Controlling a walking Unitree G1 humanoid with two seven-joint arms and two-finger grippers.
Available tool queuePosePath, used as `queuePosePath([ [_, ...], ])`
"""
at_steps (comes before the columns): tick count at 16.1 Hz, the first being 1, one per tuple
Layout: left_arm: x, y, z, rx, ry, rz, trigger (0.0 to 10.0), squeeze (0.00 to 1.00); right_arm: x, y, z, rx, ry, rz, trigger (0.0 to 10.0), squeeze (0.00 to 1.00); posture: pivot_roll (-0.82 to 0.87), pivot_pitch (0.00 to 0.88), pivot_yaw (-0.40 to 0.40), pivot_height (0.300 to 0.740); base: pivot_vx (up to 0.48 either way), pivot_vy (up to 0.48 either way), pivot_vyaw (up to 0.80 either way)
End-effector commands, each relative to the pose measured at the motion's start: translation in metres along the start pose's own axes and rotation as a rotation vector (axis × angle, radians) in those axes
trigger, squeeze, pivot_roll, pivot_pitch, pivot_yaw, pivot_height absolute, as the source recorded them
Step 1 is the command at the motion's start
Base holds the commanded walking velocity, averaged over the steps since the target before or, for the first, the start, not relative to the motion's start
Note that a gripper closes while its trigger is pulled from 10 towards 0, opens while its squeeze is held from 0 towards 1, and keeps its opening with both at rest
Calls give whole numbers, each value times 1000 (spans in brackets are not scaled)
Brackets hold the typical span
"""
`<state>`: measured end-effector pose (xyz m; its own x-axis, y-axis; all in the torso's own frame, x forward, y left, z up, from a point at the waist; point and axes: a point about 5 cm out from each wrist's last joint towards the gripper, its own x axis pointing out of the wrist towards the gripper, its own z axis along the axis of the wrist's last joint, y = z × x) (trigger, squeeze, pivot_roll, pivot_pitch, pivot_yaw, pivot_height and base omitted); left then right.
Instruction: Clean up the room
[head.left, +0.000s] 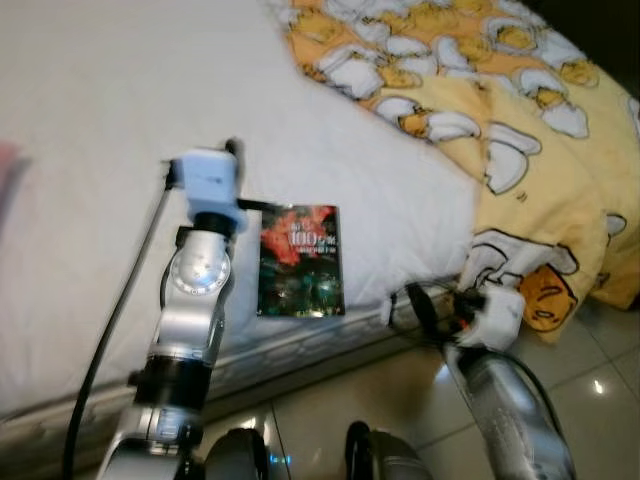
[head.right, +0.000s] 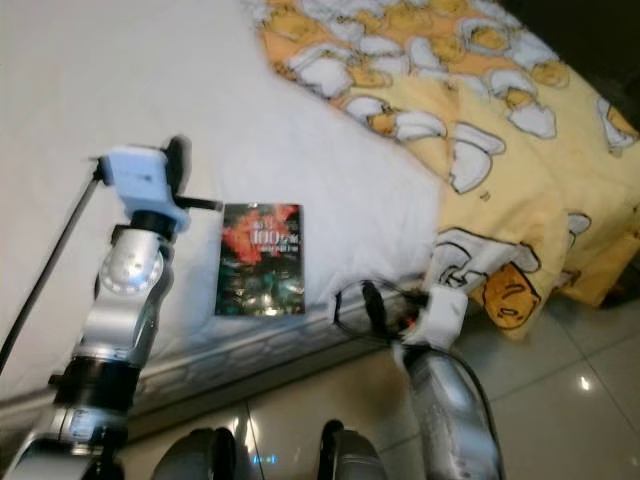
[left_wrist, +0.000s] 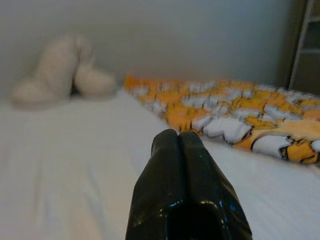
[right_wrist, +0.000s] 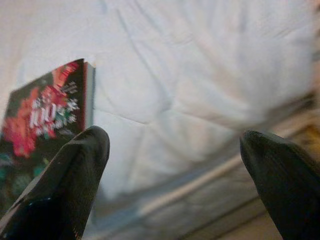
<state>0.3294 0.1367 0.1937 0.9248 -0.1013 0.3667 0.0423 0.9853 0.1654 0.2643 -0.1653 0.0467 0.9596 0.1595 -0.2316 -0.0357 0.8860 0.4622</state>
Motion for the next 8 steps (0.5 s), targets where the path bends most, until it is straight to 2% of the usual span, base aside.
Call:
queuePosePath([
  [1, -5, -1, 11, 41, -24, -20, 10000, 0, 1, -12, -12, 72, 30, -43, 10000, 1000, 141, 183, -70, 740, 0, 0, 0],
  [2, -11, 0, 13, 62, -16, -25, 10000, 0, 11, -10, -15, 133, 36, -50, 10000, 1000, 154, 184, -67, 740, 0, 0, 0],
  [4, -18, 1, 14, 69, 14, -30, 10000, 0, 21, -6, -22, 188, 64, -44, 10000, 1000, 186, 188, -57, 740, 0, 0, 0],
  [5, -22, -1, 18, 81, 14, -43, 10000, 0, 27, -1, -30, 197, 101, -30, 10000, 0, 197, 192, -55, 740, 0, 0, 0],
  [8, -37, -14, 30, 94, 3, -115, 10000, 0, 39, 20, -48, 240, 172, 37, 10000, 0, 232, 217, -52, 740, 0, 0, 0],
])
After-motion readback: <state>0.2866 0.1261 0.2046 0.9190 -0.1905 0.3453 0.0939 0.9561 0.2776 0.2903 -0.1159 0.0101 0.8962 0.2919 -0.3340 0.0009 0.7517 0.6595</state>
